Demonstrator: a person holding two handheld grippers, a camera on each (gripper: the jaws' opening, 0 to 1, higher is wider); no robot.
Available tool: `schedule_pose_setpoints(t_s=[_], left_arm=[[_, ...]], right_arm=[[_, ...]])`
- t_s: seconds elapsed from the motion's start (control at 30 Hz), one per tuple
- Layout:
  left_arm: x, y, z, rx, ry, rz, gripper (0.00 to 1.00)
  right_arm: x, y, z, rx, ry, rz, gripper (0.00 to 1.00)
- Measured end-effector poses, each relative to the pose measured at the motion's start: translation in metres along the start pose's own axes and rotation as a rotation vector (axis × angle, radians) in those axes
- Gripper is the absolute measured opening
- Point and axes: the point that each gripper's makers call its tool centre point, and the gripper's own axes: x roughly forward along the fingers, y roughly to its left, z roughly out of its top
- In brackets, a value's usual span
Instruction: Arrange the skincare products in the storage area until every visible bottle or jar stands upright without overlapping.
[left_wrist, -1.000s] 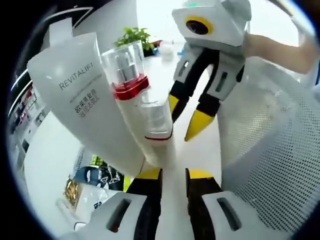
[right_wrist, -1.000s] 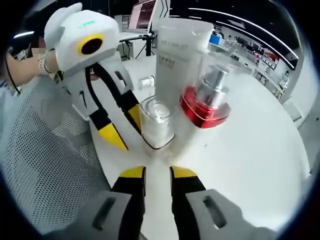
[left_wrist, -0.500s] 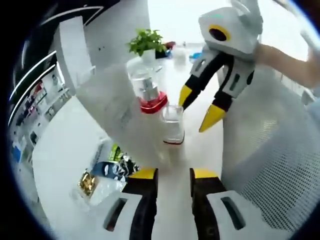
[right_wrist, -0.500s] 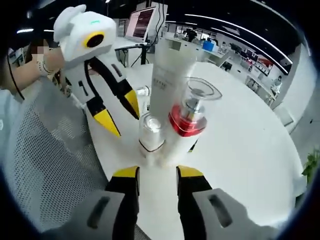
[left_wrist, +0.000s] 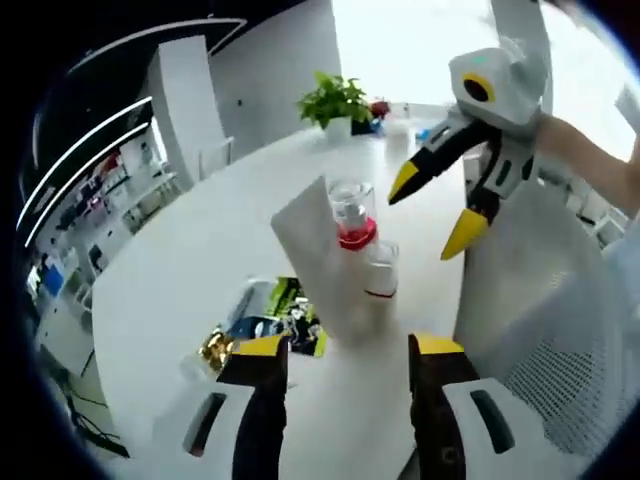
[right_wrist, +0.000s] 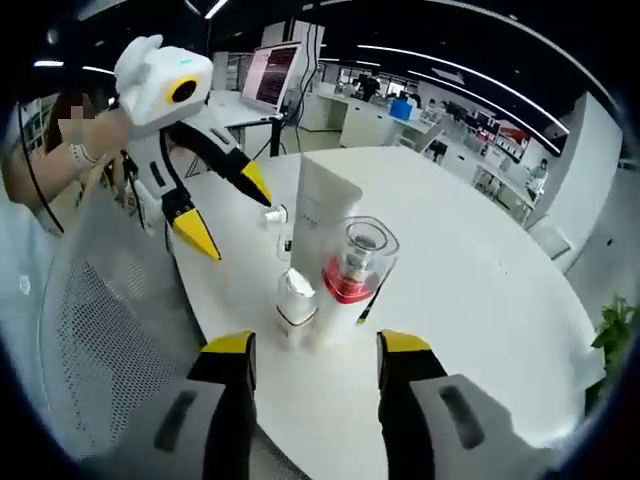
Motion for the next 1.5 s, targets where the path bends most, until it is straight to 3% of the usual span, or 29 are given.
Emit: schedule_pose_setpoints(t_s=[0.43,0.9,1.5], left_arm=[[-0.031,0.013,-0.001,-0.087,-0.042,0.089,0.70],[-0.038,0.016,-0.012,-0.153,-0.039,0.109,0.76],[-0.038,0.030,-0.024,-0.209,-0.029,0.133,0.80]], right_arm=[[-0.010,-0.004,0.006,0.042,-0.026,-0.020,0.62],[-0.006,0.003,0.006,0.042,-0.026,0.017,0.63],[-0.009,-0.003,0.009,0.053,-0.044,-0.003,0.66]])
